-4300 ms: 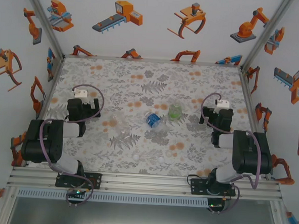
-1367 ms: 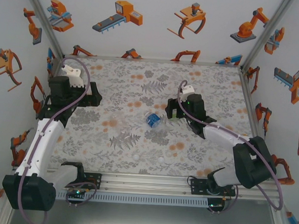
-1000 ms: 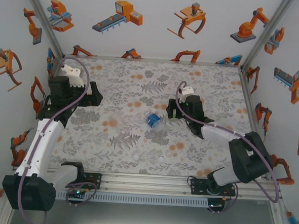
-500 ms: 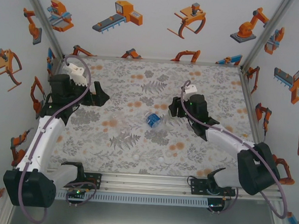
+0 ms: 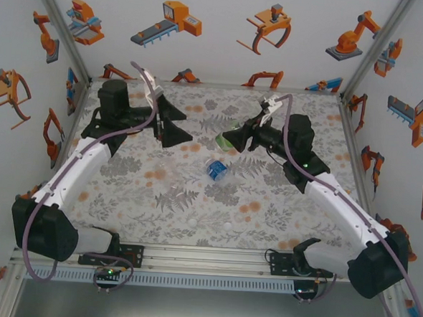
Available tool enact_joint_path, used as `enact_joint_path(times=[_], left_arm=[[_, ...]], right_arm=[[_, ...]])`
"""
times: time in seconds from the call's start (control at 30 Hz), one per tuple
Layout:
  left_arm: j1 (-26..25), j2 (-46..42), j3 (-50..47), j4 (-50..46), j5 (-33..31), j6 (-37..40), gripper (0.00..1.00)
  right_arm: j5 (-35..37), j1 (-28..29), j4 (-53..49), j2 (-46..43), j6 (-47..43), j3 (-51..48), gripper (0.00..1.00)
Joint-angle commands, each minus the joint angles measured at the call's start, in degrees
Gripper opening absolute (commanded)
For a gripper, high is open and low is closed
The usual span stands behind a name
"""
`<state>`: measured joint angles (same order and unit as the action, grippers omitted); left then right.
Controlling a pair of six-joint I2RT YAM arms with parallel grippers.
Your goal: Screw on the bottle caps
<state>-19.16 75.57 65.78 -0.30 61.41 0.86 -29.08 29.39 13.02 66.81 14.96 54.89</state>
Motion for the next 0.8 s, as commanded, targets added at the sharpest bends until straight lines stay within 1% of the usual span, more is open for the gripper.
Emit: enact_joint_path(times=[0.0,0.2,0.3,0.43,0.53,0.63,0.77], left_arm=[[-3.2,0.2,1.3,2.5,8.7,8.7,0.98],[-5.7,1.5,1.3,2.6,10.2,9.3,0.98],[-6.5,1.3,0.7,2.3,10.7,9.6,0.98],[-7.3,0.7,0.8,-0.1,12.6,9.7,0.89],[-8.1,-0.3,0.3,-0.3,12.6,9.7,0.85],[-8.4,-0.8,-0.2,-0.8,12.9,9.8,0.78],[-8.8,-1.2,-0.4,-1.3,13.9,10.1,0.73]], right_arm=[[-8.4,1.6,0.1,-1.5,2.8,3.8,0.22],[-13.3,5.6,-1.0,0.1,3.2,8.6,0.20],[-13.8,7.9,-1.9,1.7,2.8,10.9,0.20],[-12.7,10.6,-2.4,3.6,1.5,13.0,0.20],[-12.2,11.8,-2.6,5.2,1.0,14.4,0.20],[-10.8,12.8,-2.1,6.2,0.7,14.9,0.19],[-9.0,13.7,-0.5,6.8,0.6,14.7,0.18]])
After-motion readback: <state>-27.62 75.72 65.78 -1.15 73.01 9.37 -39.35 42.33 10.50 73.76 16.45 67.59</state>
